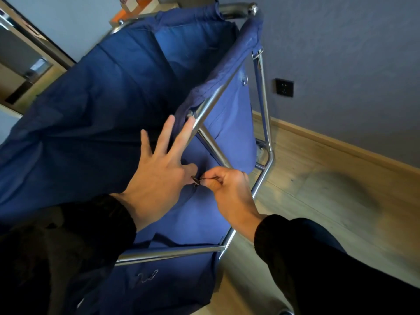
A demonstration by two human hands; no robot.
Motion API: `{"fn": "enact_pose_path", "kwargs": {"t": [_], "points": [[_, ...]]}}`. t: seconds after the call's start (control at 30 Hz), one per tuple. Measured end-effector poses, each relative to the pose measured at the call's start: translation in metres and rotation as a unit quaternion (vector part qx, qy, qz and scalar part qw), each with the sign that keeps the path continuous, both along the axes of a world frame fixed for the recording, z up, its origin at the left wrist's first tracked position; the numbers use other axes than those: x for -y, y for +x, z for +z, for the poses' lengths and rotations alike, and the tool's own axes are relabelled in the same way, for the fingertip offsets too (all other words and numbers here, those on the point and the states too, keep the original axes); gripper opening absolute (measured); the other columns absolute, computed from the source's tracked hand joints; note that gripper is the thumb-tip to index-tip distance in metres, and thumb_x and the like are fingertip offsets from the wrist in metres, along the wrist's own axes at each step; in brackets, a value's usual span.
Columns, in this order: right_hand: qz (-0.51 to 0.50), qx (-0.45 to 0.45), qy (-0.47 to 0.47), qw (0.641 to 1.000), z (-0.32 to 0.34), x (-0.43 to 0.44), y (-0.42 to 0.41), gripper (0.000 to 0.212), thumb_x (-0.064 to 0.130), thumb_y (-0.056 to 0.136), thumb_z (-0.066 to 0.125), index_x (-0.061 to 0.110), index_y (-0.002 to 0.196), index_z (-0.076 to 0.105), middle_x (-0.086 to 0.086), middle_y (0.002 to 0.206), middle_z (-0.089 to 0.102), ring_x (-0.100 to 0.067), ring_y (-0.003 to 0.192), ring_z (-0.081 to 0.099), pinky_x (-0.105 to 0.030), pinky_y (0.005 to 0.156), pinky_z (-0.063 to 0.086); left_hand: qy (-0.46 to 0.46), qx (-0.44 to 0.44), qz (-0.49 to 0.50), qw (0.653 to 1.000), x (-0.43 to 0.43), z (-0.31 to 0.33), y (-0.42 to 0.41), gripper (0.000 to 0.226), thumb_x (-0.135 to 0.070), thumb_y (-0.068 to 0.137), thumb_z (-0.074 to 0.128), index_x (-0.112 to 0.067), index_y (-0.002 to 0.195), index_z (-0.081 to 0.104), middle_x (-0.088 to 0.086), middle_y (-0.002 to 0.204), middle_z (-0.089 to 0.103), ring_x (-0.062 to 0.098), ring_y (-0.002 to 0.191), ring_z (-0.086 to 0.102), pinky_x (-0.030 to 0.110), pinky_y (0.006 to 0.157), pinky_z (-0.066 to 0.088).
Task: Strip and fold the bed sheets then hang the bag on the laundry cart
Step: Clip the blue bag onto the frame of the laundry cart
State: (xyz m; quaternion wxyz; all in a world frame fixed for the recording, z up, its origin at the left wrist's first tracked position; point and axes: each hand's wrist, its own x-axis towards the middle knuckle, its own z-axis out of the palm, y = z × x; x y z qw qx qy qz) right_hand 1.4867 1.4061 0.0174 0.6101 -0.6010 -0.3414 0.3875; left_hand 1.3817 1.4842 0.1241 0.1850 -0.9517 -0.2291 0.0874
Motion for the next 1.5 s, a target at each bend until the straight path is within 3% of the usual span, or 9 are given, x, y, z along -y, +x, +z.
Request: {"fn": "enact_pose_path", "kwargs": {"t": [0.17,0.27,0.37,0.47,0.67,1.03,1.2,1.33,1.5], "points": [[0.008,-0.015,0.006,1.000,-0.001,0.001,0.002,0.012,0.000,0.086,0.064,0.008,0.082,0.073,-0.006,0.079,0.070,-0.017,0.078,0.064,-0.025,0.074,0.052,-0.051,0.029,0.021,0.998,0.003,0.001,0.002,0.010,-0.020,0.077,0.073,-0.018,0.072,0.066,0.021,0.158,0.001,0.049,0.142,0.001,0.078,0.085,0.036],[0.009,-0.029,0.009,0.999,-0.002,-0.001,0.004,0.012,-0.001,0.084,0.065,0.007,0.079,0.073,-0.008,0.077,0.070,-0.021,0.075,0.063,-0.032,0.071,0.051,-0.074,0.045,0.031,0.996,0.007,0.005,0.005,0.012,-0.017,0.072,0.074,-0.020,0.067,0.064,0.018,0.159,0.003,0.044,0.144,0.009,0.064,0.065,0.050],[0.012,-0.030,0.015,0.999,-0.003,-0.003,0.005,0.009,-0.001,0.082,0.068,0.005,0.078,0.073,-0.007,0.077,0.070,-0.024,0.073,0.063,-0.033,0.068,0.051,-0.076,0.041,0.033,0.996,0.007,0.006,0.007,0.017,-0.014,0.069,0.077,-0.023,0.064,0.063,0.017,0.159,0.005,0.039,0.145,0.015,0.047,0.054,0.051],[0.014,-0.008,0.034,0.999,-0.004,-0.005,0.005,0.007,-0.001,0.081,0.070,0.004,0.080,0.075,0.000,0.075,0.068,-0.009,0.072,0.063,-0.020,0.069,0.050,-0.073,0.033,0.028,0.996,0.005,0.005,0.006,0.018,-0.013,0.068,0.080,-0.023,0.063,0.065,0.020,0.158,0.010,0.040,0.143,0.020,0.041,0.049,0.048],[0.018,0.028,0.062,0.998,-0.007,-0.007,0.007,0.007,-0.001,0.081,0.069,0.003,0.080,0.075,0.018,0.072,0.062,0.005,0.071,0.059,-0.009,0.068,0.043,-0.078,0.038,0.020,0.996,0.004,0.004,0.005,0.015,-0.014,0.070,0.079,-0.022,0.065,0.067,0.022,0.157,0.012,0.041,0.143,0.020,0.035,0.047,0.041],[0.012,0.131,0.138,0.982,-0.009,-0.019,0.014,0.014,0.004,0.080,0.061,0.002,0.077,0.074,-0.005,0.073,0.067,-0.016,0.068,0.063,-0.040,0.067,0.054,-0.100,0.051,0.004,0.994,0.000,0.004,0.003,0.016,-0.011,0.071,0.079,-0.020,0.065,0.067,0.021,0.158,0.010,0.041,0.144,0.018,0.030,0.046,0.034],[0.028,0.168,0.148,0.974,-0.013,-0.021,0.015,0.022,-0.017,0.075,0.062,0.000,0.080,0.075,-0.008,0.073,0.066,-0.012,0.070,0.060,-0.023,0.068,0.054,-0.104,0.049,-0.003,0.993,-0.001,0.005,0.004,0.017,-0.010,0.069,0.079,-0.022,0.065,0.067,0.023,0.157,0.011,0.042,0.143,0.020,0.028,0.048,0.032],[0.008,0.217,0.149,0.965,-0.010,-0.016,0.016,0.015,0.005,0.081,0.061,0.007,0.079,0.075,-0.001,0.070,0.066,-0.011,0.068,0.059,-0.024,0.065,0.050,-0.103,0.047,-0.008,0.994,0.000,0.005,0.004,0.021,-0.009,0.068,0.080,-0.022,0.063,0.064,0.025,0.156,0.014,0.044,0.141,0.022,0.028,0.049,0.030],[-0.006,0.216,0.145,0.965,-0.009,-0.018,0.013,0.016,0.008,0.082,0.061,0.010,0.078,0.076,0.000,0.069,0.066,-0.012,0.064,0.060,-0.033,0.063,0.049,-0.091,0.035,-0.017,0.995,0.000,0.006,0.005,0.019,-0.009,0.067,0.078,-0.021,0.062,0.064,0.028,0.154,0.017,0.048,0.139,0.023,0.030,0.052,0.031]]}}
